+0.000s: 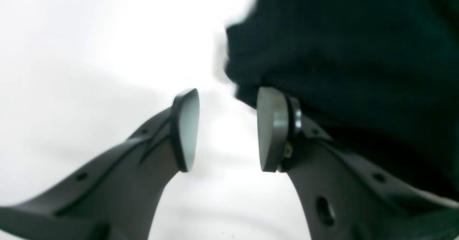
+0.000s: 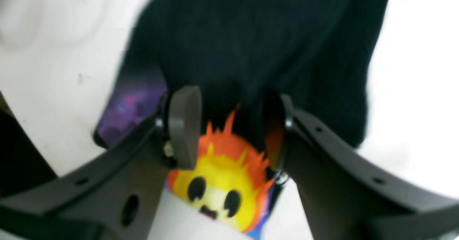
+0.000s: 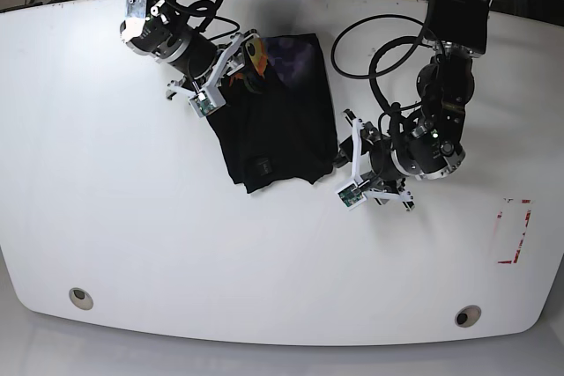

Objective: Layout the t-shirt on the table in an organized manner, then fold the t-shirt properly
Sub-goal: 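Release the bundle and open both grippers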

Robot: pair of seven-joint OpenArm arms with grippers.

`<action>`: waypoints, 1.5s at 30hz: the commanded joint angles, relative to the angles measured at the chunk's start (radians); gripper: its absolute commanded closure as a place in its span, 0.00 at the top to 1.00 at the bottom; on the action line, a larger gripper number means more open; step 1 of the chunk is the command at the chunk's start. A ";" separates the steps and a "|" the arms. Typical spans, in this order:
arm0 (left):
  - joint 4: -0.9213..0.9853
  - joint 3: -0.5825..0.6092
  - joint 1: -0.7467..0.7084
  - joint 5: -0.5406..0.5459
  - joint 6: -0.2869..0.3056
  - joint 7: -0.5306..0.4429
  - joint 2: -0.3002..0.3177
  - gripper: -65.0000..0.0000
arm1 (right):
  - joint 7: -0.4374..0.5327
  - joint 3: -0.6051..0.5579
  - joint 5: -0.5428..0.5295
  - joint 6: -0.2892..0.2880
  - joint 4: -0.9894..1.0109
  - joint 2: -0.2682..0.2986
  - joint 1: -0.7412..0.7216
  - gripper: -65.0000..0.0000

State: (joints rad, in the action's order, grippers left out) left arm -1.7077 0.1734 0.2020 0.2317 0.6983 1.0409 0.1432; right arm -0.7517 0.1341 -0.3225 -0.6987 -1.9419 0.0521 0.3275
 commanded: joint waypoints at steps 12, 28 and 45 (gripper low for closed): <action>-0.082 -0.062 -0.109 -0.002 0.000 -0.003 -0.135 0.39 | 0.021 -0.003 0.070 0.001 0.098 0.010 -0.115 0.41; 0.278 -0.054 -0.095 0.004 0.000 -0.247 -0.053 0.39 | 0.116 -0.003 0.082 0.001 0.238 0.013 -0.124 0.41; 0.042 -0.062 -0.034 0.005 0.000 -0.149 -0.011 0.39 | -0.036 0.003 0.082 0.001 -0.041 0.013 -0.126 0.41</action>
State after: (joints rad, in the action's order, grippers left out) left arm -1.6054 0.1131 0.1268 0.2165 0.6971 0.8967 0.1383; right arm -0.7956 0.1356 -0.2264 -0.6960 -1.9259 0.0608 0.2142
